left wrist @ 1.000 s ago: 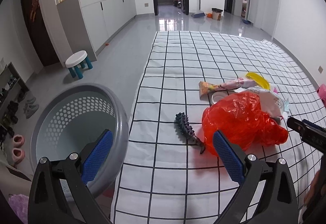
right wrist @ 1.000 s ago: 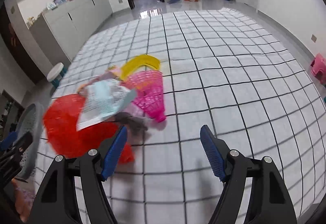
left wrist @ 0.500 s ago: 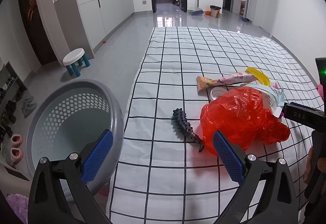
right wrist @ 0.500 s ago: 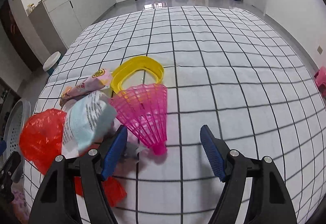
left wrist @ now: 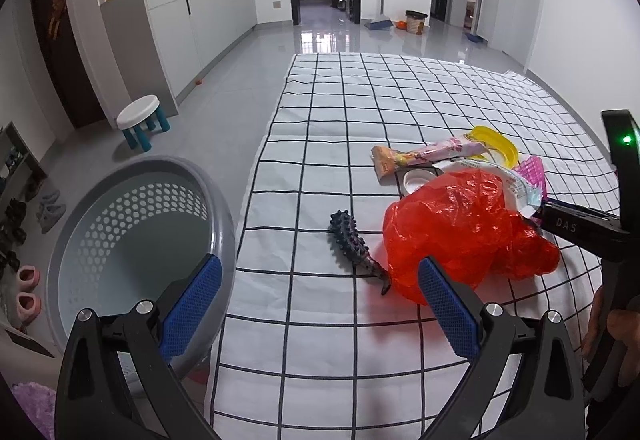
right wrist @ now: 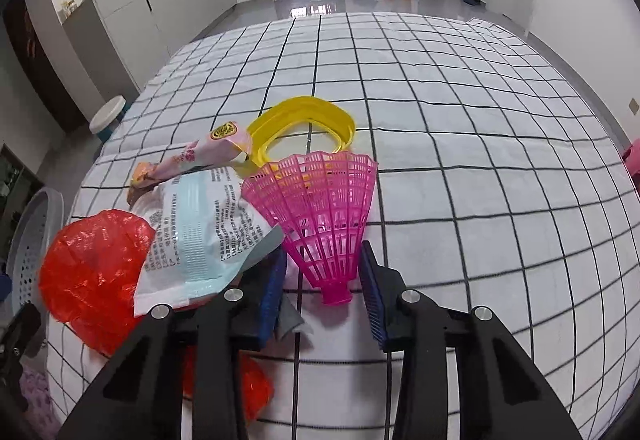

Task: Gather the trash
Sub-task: 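Close the right tool on the pink shuttlecock and lift it, then grasp the red plastic bag with the left tool while the right tool holds the shuttlecock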

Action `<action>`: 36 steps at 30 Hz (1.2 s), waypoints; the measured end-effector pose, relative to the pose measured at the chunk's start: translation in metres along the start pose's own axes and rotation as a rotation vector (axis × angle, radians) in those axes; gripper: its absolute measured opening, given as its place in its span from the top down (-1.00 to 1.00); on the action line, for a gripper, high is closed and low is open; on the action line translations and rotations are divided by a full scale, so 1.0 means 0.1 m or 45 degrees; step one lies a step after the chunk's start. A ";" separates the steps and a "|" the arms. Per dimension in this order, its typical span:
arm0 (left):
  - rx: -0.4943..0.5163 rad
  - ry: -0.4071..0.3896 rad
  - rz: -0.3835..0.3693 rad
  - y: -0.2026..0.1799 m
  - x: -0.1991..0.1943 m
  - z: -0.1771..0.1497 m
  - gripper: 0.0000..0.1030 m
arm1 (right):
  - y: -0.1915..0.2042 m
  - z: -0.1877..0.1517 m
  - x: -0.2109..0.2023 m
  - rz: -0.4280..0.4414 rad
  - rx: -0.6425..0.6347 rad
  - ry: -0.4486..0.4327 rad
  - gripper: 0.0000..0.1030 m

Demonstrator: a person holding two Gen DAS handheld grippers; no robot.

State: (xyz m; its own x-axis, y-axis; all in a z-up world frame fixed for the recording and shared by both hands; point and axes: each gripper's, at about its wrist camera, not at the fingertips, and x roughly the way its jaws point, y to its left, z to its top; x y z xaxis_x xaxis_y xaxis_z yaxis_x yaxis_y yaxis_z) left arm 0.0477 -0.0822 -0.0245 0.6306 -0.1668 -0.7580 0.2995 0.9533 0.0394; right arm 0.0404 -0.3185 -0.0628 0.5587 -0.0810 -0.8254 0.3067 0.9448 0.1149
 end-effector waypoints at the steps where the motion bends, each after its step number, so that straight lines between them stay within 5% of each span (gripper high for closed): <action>1: 0.005 0.001 0.000 -0.01 -0.01 0.00 -0.87 | -0.02 -0.01 -0.04 0.002 0.008 -0.007 0.31; 17: 0.050 -0.035 -0.076 -0.34 -0.31 0.06 -0.87 | -0.38 -0.59 -0.75 0.038 0.120 -0.082 0.31; 36: 0.093 -0.073 -0.067 -0.76 -0.12 0.32 -0.87 | -0.66 -0.80 -0.90 0.160 0.229 -0.115 0.31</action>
State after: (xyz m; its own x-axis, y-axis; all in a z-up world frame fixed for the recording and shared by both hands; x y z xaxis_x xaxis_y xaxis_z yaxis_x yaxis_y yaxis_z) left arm 0.0405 -0.1610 0.0020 0.6516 -0.2325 -0.7221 0.3835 0.9222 0.0491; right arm -0.0915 -0.3486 -0.0403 0.6652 -0.0016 -0.7466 0.3581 0.8782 0.3172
